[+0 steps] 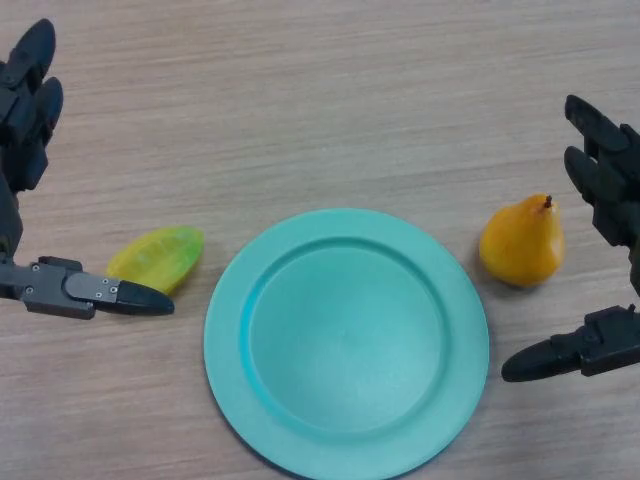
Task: Pick up the yellow pear and place it on the plate
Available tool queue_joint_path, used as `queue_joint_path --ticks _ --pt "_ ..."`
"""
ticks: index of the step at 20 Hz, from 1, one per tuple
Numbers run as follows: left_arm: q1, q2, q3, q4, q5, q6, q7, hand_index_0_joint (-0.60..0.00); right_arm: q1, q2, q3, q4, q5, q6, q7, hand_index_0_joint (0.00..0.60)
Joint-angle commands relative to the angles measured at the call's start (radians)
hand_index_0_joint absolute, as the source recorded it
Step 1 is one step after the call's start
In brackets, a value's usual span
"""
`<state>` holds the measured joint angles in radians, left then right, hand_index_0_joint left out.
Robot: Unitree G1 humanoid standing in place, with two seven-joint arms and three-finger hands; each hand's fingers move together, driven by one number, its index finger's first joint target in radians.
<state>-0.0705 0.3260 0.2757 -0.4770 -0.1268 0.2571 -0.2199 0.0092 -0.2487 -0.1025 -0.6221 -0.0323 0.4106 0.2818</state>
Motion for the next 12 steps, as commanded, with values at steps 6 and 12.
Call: queue_joint_path --ticks 6,12 --pt "-0.017 0.029 0.030 -0.045 0.050 -0.167 0.004 0.000 -0.050 -0.041 -0.081 -0.022 -0.020 -0.178 -0.012 0.000" --pt "-0.018 0.033 0.047 -0.043 0.028 -0.159 0.009 0.000 -0.142 -0.087 -0.106 0.156 0.002 -0.252 -0.010 0.000"
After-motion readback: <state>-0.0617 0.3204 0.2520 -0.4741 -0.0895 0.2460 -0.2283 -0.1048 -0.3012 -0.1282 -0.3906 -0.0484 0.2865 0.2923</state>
